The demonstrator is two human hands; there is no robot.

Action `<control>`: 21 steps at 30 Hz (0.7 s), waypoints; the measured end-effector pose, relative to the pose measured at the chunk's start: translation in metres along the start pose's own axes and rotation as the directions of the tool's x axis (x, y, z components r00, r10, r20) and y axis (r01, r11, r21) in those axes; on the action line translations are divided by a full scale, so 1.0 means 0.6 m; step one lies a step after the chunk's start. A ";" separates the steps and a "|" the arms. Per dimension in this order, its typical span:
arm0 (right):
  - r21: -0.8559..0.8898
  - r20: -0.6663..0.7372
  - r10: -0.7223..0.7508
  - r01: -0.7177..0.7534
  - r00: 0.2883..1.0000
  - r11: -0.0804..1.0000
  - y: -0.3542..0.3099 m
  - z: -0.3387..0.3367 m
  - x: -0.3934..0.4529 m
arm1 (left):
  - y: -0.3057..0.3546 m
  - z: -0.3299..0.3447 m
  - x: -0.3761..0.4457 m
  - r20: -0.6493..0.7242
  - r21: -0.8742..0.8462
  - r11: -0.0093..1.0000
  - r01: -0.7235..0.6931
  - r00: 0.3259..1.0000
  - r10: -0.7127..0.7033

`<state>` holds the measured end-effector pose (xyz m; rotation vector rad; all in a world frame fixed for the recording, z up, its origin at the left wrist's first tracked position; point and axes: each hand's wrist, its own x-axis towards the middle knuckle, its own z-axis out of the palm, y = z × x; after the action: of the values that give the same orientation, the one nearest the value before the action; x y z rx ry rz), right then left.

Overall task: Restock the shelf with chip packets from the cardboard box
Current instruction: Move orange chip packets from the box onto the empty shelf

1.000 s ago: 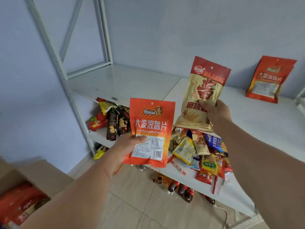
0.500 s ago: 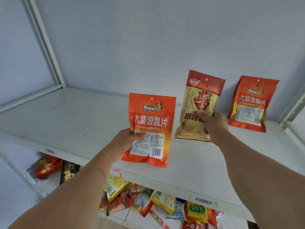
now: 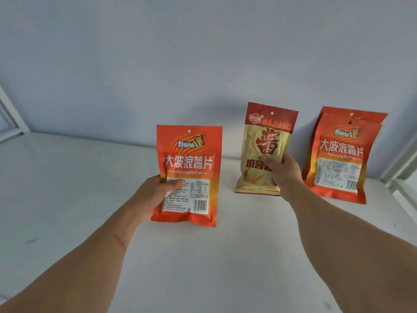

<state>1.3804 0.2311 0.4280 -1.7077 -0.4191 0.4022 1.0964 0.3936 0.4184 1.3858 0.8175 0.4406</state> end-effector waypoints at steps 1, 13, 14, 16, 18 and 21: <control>0.003 -0.006 -0.004 0.004 1.000 1.000 0.004 0.000 0.011 | 0.002 0.005 0.009 -0.006 -0.009 1.000 0.002 1.000 -0.002; 0.056 -0.105 0.000 0.006 0.994 0.998 0.033 0.033 0.123 | 0.019 0.038 0.111 -0.012 -0.045 0.998 0.038 0.999 -0.038; 0.042 -0.112 0.001 0.004 0.994 0.999 0.036 0.034 0.130 | 0.020 0.038 0.118 -0.009 -0.042 0.998 0.041 0.999 -0.041; 0.022 -0.122 0.005 -0.002 0.993 1.000 0.041 0.036 0.141 | 0.023 0.043 0.128 -0.004 -0.032 0.998 0.048 0.999 -0.048; 0.010 -0.131 0.006 -0.005 0.991 1.000 0.046 0.039 0.151 | 0.027 0.047 0.135 -0.003 -0.018 0.999 0.050 0.999 -0.050; -0.021 -0.137 0.005 -0.008 0.991 1.000 0.048 0.041 0.161 | 0.029 0.052 0.148 0.021 -0.010 0.999 0.046 0.999 -0.046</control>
<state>1.4545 0.2945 0.3925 -1.7459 -0.3186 0.2844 1.1808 0.4383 0.4126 1.3569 0.8269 0.3938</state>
